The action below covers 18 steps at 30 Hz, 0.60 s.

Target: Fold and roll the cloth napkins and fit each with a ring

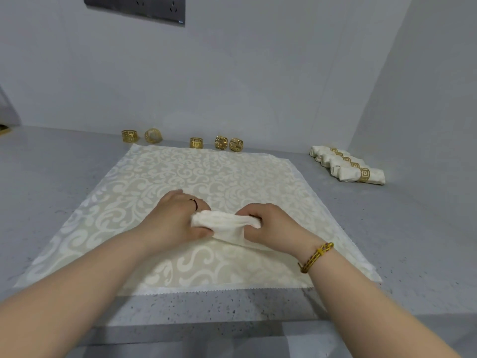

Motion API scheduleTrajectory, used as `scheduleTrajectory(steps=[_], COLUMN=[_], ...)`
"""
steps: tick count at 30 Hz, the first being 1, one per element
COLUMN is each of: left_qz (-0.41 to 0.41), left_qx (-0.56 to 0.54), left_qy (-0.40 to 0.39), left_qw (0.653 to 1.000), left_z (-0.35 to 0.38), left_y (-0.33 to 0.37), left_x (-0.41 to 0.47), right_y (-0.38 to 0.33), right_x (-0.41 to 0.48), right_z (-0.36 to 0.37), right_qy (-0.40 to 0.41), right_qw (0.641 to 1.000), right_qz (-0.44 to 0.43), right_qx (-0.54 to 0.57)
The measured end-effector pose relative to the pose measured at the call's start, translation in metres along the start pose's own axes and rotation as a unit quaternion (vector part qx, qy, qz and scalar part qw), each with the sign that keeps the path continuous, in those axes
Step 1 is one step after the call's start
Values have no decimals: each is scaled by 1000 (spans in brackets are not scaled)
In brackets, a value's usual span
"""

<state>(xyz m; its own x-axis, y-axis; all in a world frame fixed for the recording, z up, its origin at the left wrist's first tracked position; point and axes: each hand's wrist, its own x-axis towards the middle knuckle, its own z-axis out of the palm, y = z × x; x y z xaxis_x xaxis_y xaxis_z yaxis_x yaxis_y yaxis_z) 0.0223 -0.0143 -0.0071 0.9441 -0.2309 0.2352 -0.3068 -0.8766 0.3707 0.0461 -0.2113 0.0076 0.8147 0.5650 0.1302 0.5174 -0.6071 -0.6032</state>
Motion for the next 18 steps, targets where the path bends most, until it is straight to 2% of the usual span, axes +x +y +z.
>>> scheduleTrajectory(steps=[3,6,10,13,15,18], left_qz=[-64,-108,-122,-123,-117,-109], left_qx=[-136,-198,-210,-199,-164,-119], left_qy=[-67,-124,-166,-207,-196,-99], left_qw=[986,966,956,950,960,982], left_z=[-7,-9,-11,-23,-27,-13], left_y=[-4,-11,-14,-7,-1,18], left_x=[5,6,3,1,6,20], right_y=[3,11,18,21,22,22], right_x=[-2,-5,-4,1,5,11], right_z=[-9,-7,0,1,0,-1], right_qy=[-68,-72,-33,-37,-45,-50], right_qw=[995,992,987,982,980,979], right_qz=[23,33,58,77,83,94], right_qx=[73,98,147,165,175,172])
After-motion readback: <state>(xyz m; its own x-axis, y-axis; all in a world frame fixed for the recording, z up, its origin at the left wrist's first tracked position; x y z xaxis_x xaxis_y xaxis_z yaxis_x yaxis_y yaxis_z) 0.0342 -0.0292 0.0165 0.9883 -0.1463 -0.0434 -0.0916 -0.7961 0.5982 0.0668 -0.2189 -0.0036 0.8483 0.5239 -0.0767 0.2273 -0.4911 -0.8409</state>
